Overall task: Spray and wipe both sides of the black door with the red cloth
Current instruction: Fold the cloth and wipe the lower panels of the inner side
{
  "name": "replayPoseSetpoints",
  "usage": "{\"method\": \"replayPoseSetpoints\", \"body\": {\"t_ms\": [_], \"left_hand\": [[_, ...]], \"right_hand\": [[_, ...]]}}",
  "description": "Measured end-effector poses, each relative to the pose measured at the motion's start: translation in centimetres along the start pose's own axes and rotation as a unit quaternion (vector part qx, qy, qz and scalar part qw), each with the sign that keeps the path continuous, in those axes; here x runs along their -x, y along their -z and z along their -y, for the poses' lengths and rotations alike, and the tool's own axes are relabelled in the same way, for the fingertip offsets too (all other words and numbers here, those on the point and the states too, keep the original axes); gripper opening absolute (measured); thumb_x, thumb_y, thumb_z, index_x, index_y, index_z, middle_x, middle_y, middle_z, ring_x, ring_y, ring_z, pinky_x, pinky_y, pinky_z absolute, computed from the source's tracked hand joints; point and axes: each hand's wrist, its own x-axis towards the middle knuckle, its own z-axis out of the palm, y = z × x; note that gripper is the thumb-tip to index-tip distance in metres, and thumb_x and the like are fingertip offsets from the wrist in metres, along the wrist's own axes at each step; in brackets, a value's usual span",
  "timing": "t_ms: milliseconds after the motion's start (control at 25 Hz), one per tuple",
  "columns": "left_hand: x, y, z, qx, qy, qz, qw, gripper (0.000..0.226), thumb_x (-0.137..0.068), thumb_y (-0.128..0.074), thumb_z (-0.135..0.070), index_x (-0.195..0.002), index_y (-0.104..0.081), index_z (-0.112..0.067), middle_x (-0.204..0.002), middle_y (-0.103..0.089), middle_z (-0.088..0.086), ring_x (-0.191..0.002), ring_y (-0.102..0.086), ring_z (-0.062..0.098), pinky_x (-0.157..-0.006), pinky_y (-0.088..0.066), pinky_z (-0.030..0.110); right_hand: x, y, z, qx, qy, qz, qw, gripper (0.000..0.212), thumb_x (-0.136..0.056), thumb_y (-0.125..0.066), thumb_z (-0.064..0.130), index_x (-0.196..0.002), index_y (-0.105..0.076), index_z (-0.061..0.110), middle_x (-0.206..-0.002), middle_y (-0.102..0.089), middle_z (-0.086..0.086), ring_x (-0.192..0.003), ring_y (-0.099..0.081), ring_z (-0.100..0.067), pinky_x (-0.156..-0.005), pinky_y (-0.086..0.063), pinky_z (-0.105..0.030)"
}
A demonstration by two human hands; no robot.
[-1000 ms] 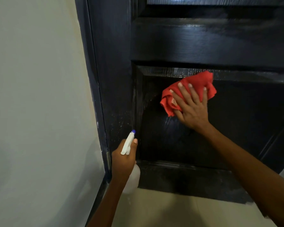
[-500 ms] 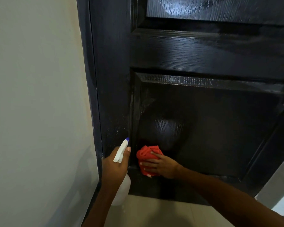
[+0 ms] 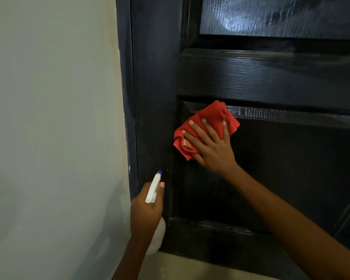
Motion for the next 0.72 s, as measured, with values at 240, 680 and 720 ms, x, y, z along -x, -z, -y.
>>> {"method": "replayPoseSetpoints", "body": {"t_ms": [240, 680, 720], "left_hand": [[-0.6, 1.7, 1.8, -0.024, 0.010, -0.015, 1.000, 0.027, -0.091, -0.062, -0.039, -0.113, -0.059, -0.022, -0.077, -0.066, 0.004, -0.066, -0.067, 0.028, -0.062, -0.058, 0.038], [-0.3, 4.1, 4.1, -0.002, 0.048, -0.025, 0.999, 0.021, -0.099, -0.063, -0.017, -0.116, -0.061, -0.007, -0.088, -0.065, -0.002, -0.068, -0.064, 0.005, -0.073, -0.058, 0.021], [-0.2, 4.5, 4.4, 0.001, 0.041, -0.024, 0.999, 0.020, -0.097, -0.065, -0.023, -0.112, -0.060, -0.011, -0.085, -0.063, -0.005, -0.067, -0.066, 0.001, -0.078, -0.059, 0.030]], "right_hand": [[11.4, -5.3, 7.6, 0.015, 0.316, 0.271, 0.909, 0.087, -0.081, -0.074, 0.045, -0.158, -0.037, 0.028, -0.166, -0.031, -0.003, -0.155, -0.022, -0.026, -0.120, 0.023, -0.058], [-6.3, -1.2, 5.2, -0.014, -0.001, -0.021, 1.000, 0.068, -0.097, -0.053, 0.038, -0.161, -0.030, 0.031, -0.170, -0.022, -0.005, -0.157, -0.015, -0.032, -0.122, -0.005, -0.066], [-5.7, -2.1, 6.5, -0.013, 0.017, -0.010, 1.000, 0.071, -0.095, -0.052, 0.034, -0.162, -0.028, 0.030, -0.170, -0.020, -0.005, -0.157, -0.012, -0.033, -0.122, -0.001, -0.065]]}}
